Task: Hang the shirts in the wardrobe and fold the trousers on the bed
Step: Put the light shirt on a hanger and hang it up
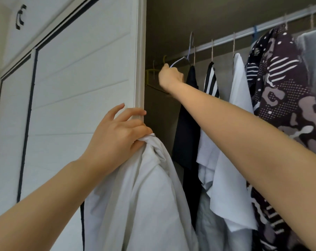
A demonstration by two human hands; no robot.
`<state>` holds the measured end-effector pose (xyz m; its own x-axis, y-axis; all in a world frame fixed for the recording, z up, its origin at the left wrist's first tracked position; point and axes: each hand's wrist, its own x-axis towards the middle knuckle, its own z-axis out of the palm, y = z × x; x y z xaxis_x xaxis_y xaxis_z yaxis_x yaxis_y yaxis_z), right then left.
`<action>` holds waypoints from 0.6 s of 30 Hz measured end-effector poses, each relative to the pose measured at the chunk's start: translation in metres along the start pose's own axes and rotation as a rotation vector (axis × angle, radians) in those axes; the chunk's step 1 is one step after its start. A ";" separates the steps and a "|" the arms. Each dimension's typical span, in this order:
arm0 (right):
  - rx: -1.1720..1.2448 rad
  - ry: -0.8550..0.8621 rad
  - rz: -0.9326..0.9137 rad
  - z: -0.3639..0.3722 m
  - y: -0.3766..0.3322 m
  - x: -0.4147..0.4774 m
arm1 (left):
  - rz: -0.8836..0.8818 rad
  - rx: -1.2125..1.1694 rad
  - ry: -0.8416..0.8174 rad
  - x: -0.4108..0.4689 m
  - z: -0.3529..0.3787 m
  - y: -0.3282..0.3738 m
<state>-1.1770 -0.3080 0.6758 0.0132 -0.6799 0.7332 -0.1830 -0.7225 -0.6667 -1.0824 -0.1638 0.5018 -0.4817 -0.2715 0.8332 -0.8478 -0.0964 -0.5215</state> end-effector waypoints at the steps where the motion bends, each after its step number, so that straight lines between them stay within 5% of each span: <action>1: 0.021 -0.021 0.012 -0.005 -0.003 -0.008 | 0.000 0.028 -0.021 0.000 -0.003 0.002; 13: 0.212 -0.284 -0.035 -0.092 -0.011 -0.122 | -0.179 0.161 -0.151 0.014 -0.042 0.060; 18: 0.208 -0.363 -0.112 -0.133 0.011 -0.169 | -0.414 0.047 -0.169 0.002 -0.066 0.095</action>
<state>-1.3125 -0.1843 0.5624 0.3734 -0.5693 0.7324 0.0406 -0.7788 -0.6260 -1.1784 -0.1107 0.4664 -0.0573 -0.3529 0.9339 -0.9485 -0.2726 -0.1612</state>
